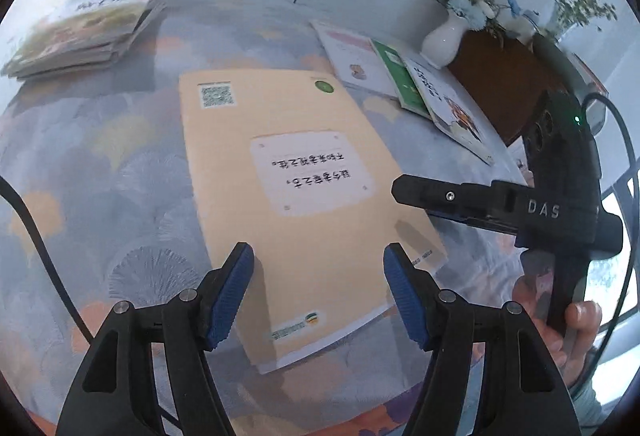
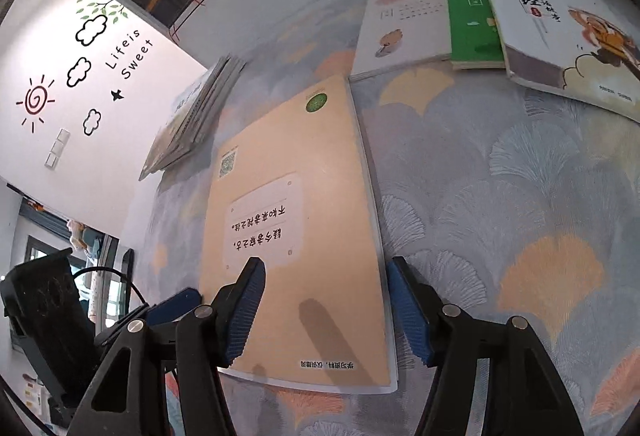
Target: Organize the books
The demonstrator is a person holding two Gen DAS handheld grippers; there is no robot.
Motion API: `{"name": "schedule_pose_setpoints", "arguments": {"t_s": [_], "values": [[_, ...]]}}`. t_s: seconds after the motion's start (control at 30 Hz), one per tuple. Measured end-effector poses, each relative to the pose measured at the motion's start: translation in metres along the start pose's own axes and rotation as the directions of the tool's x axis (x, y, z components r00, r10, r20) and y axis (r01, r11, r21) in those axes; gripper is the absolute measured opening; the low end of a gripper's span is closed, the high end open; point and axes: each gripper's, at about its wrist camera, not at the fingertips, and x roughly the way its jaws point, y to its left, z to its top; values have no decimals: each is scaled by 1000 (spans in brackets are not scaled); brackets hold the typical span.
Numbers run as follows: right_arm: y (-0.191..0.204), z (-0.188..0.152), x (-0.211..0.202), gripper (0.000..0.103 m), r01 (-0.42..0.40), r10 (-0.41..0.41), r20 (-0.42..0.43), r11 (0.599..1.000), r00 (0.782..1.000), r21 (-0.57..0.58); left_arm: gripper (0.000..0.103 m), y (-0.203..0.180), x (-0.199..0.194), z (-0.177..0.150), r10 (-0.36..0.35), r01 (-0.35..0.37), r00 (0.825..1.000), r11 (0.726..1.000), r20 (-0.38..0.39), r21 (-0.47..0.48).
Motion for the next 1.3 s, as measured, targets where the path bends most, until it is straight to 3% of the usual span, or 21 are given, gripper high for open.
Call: {"name": "schedule_pose_setpoints", "arguments": {"t_s": [0.2, 0.27, 0.33, 0.43, 0.53, 0.6, 0.67, 0.77, 0.93, 1.07, 1.2, 1.3], "values": [[-21, 5, -5, 59, -95, 96, -13, 992, 995, 81, 64, 9, -15, -3, 139, -140, 988, 990, 72, 0], [-20, 4, -4, 56, -90, 91, -13, 993, 996, 78, 64, 21, -11, 0, 168, -167, 985, 986, 28, -27], [-13, 2, -3, 55, -60, 61, -10, 997, 998, 50, 64, 30, 1, 0, 160, -162, 986, 985, -41, -59], [-1, 0, -2, 53, 13, -13, 1, 1000, 1000, -18, 64, 20, 1, -3, 172, -172, 985, 985, -28, -20], [12, -6, 1, 53, 85, -83, 24, 991, 996, -100, 66, 11, 1, -7, 105, -105, 994, 994, -25, 2], [12, -9, 2, 53, 96, -93, 34, 989, 995, -114, 65, 6, 1, -9, 122, -122, 992, 992, -8, 5], [9, -9, 1, 53, 95, -90, 48, 988, 995, -119, 65, 11, -1, -11, 93, -93, 996, 996, 13, -15], [-2, -7, -1, 53, 27, -24, 41, 997, 999, -78, 65, 16, -1, -10, 61, -61, 998, 998, 9, -30], [-24, -2, -7, 57, -146, 146, -3, 986, 989, 83, 65, 11, 0, -10, 117, -117, 993, 993, 21, 4], [-14, 0, -24, 60, -228, 227, 23, 968, 974, 105, 67, 34, -7, -9, 8, -4, 999, 996, 36, -89], [16, 4, -49, 61, -311, 306, 61, 945, 950, 97, 65, 63, -27, -8, -101, 115, 992, 974, 81, -193], [52, 6, -55, 62, -367, 364, 48, 929, 930, 56, 65, 78, -64, -13, -75, 110, 983, 971, 169, -211]]}}
